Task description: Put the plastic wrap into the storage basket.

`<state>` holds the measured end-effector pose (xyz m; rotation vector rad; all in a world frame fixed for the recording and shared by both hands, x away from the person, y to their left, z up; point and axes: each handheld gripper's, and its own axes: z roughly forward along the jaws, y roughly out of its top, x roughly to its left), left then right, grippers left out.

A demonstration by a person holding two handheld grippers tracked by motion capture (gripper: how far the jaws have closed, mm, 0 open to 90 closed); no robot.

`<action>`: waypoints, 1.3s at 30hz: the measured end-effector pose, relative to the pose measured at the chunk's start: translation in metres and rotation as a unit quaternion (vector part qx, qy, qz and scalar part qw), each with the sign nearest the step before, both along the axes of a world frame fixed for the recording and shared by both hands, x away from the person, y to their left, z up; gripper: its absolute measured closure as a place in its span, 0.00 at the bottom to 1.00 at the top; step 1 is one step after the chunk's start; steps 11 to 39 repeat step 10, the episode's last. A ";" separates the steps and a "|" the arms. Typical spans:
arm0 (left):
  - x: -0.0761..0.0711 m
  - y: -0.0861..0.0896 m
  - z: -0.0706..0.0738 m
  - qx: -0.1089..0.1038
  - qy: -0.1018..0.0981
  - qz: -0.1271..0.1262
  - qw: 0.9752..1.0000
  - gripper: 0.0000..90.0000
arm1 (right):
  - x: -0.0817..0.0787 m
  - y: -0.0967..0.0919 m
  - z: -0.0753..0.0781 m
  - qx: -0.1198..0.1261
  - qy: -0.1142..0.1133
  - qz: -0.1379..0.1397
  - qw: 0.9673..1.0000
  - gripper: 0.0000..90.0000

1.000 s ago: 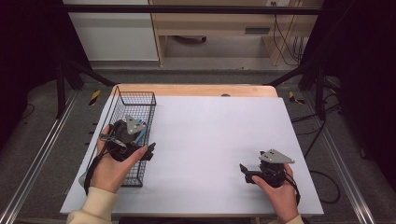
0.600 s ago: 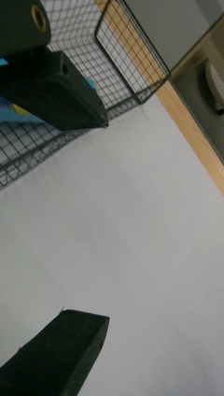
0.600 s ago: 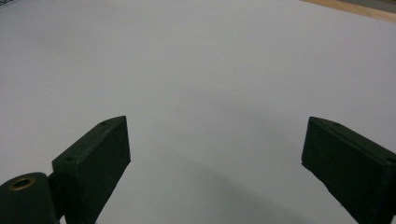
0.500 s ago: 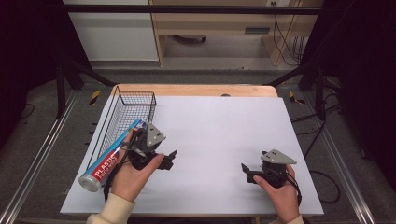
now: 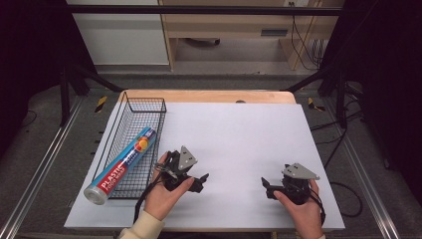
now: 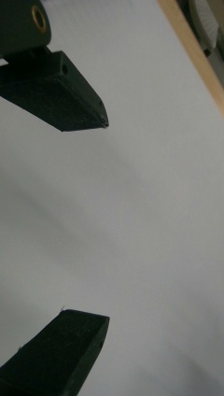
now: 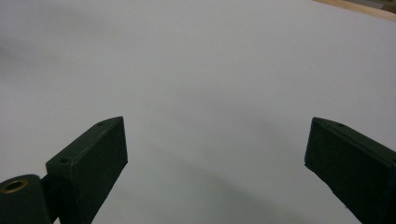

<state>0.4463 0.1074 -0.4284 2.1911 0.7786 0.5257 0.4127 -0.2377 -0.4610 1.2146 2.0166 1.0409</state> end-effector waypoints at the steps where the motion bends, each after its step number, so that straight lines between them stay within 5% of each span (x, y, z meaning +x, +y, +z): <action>1: 0.001 0.000 -0.006 -0.003 0.006 -0.002 1.000 0.06 | -0.001 -0.001 0.000 -0.001 -0.001 -0.004 1.000 0.07; 6: 0.000 0.003 -0.020 -0.005 0.010 -0.008 1.000 0.07 | -0.002 0.001 0.001 -0.004 -0.011 -0.015 1.000 0.05; 10: -0.002 0.009 -0.019 -0.004 0.004 -0.013 1.000 0.07 | 0.008 0.003 -0.001 0.004 -0.014 -0.021 1.000 0.05; 39: -0.002 0.009 -0.019 -0.004 0.004 -0.013 1.000 0.07 | 0.008 0.003 -0.001 0.004 -0.014 -0.021 1.000 0.05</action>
